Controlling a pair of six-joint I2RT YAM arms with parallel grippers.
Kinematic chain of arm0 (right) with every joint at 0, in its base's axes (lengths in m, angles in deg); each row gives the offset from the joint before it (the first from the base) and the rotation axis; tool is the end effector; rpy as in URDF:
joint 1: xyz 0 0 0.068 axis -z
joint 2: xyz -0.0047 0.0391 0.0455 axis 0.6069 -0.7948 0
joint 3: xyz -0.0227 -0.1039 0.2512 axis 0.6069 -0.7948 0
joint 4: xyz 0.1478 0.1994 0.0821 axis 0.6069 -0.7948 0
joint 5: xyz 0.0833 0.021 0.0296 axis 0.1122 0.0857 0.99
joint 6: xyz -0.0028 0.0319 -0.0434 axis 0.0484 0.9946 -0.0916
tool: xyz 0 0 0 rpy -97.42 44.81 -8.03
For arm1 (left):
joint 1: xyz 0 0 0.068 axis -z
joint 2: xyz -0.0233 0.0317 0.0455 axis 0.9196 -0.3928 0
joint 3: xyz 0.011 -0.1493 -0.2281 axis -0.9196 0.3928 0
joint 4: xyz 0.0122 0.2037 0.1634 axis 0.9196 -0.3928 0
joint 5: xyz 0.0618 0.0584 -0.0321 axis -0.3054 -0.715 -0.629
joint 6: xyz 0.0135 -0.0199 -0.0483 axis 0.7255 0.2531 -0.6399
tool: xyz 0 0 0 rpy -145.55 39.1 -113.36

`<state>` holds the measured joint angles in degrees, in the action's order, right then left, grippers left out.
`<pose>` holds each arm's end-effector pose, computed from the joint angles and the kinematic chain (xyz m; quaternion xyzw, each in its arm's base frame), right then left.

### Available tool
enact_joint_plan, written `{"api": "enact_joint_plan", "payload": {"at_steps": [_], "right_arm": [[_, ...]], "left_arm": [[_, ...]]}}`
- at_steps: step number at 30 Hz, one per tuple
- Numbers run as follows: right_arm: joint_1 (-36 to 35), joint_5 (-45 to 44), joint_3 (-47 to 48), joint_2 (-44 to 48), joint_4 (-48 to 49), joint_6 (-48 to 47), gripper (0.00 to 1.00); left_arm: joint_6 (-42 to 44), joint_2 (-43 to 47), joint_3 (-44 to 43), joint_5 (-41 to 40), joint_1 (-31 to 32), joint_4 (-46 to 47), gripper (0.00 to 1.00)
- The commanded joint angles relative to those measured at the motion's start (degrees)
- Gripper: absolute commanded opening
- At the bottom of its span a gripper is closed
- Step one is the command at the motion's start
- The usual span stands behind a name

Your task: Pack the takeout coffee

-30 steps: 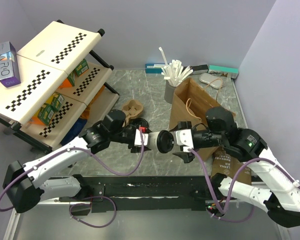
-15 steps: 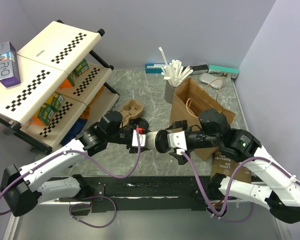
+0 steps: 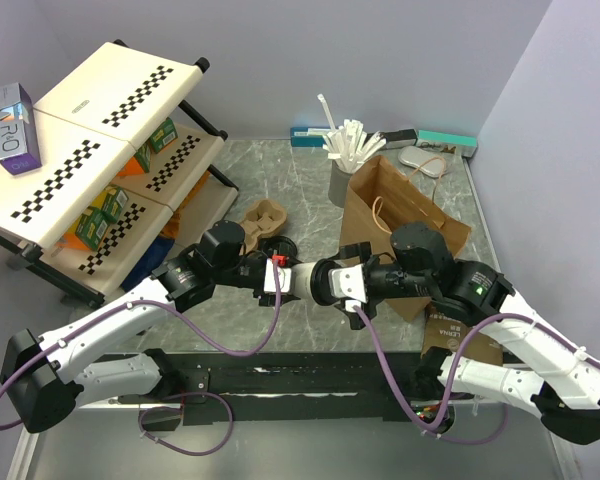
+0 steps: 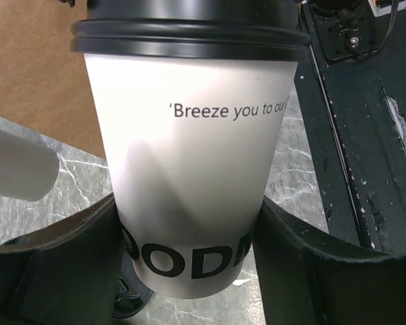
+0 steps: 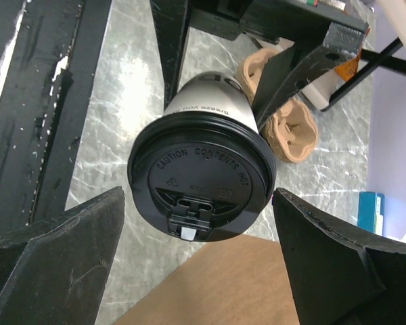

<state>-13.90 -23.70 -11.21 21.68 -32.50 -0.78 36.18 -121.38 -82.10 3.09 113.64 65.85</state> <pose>0.0899 0.1369 0.3877 -0.7313 0.4372 0.1912 0.4873 0.1483 -0.1896 0.3083 0.6589 0.4792 -0.3168 0.4857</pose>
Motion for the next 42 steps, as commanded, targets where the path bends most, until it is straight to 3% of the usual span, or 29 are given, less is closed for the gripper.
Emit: {"api": "enact_joint_plan", "payload": {"at_steps": [1,25,33,42], "right_arm": [[-0.77,-1.61,-0.32,0.16,3.24,-0.20,0.95],[-3.31,-4.33,-2.78,-0.28,4.03,-3.45,0.93],[-4.10,-6.62,-3.48,-0.02,5.17,-4.68,0.83],[-4.98,-9.34,-5.42,0.34,7.11,-6.00,0.87]], "left_arm": [[0.86,0.72,-2.09,2.03,0.17,0.89,0.64],[-0.81,0.89,-2.27,2.47,0.17,2.04,0.63],[-0.98,0.98,-2.36,2.56,0.17,1.86,0.63],[-2.04,0.63,-2.71,3.18,0.17,2.39,0.63]]}}
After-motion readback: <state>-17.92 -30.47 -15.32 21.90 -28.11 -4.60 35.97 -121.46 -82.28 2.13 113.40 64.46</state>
